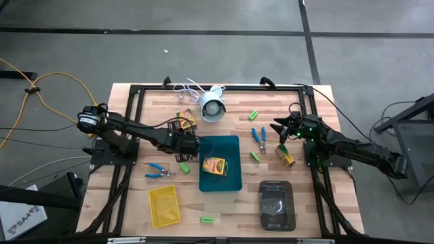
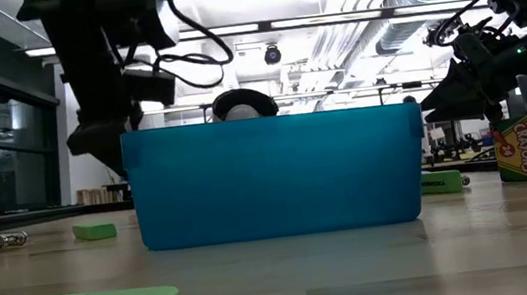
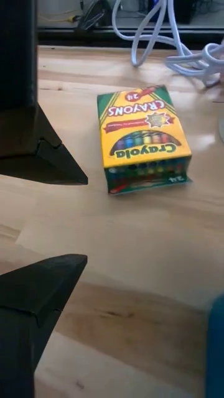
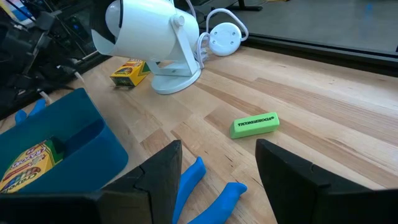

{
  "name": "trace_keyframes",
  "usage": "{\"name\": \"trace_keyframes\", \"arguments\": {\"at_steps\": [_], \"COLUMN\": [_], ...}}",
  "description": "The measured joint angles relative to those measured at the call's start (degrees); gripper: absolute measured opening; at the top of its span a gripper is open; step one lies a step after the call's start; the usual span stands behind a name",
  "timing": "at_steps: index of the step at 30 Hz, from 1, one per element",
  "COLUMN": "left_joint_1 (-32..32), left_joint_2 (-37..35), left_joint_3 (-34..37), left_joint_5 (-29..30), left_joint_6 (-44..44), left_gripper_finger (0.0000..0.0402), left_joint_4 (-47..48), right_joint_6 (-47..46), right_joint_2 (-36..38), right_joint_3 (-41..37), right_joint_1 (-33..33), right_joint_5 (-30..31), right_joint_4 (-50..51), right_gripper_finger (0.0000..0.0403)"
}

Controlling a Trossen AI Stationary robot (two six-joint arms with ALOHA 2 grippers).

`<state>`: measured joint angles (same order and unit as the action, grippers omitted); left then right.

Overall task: Pick & Place School Supplies
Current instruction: Put the yellow crayon box into the blue bin

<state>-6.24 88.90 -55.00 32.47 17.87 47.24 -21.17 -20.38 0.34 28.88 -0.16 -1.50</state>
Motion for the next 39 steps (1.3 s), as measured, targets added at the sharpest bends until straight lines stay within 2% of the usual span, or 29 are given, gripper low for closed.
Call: {"name": "trace_keyframes", "arguments": {"at_steps": [10,16,26,32,39], "left_joint_1": [0.3,-0.8,-0.8,-0.8,-0.6], "left_joint_2": [0.0,0.1,4.7,4.7,6.5], "left_joint_3": [3.1,4.3,4.3,4.3,4.5], "left_joint_5": [0.9,3.7,5.3,8.2,8.5], "left_joint_6": [0.9,-0.5,-1.6,-1.6,-1.6], "left_gripper_finger": [0.0184,0.0184,0.0184,0.0184,0.0184], "left_joint_4": [-3.5,-6.0,-11.0,-10.6,-11.1], "right_joint_6": [0.0,0.0,0.0,0.0,0.0], "right_joint_2": [0.0,0.0,0.0,0.0,0.0], "right_joint_3": [0.0,0.0,0.0,0.0,0.0], "right_joint_1": [0.0,0.0,0.0,0.0,0.0], "right_joint_5": [0.0,0.0,0.0,0.0,0.0], "right_joint_4": [0.0,0.0,-0.1,-0.2,-0.3], "right_gripper_finger": [0.0197,0.0197,0.0197,0.0197,0.0197]}}
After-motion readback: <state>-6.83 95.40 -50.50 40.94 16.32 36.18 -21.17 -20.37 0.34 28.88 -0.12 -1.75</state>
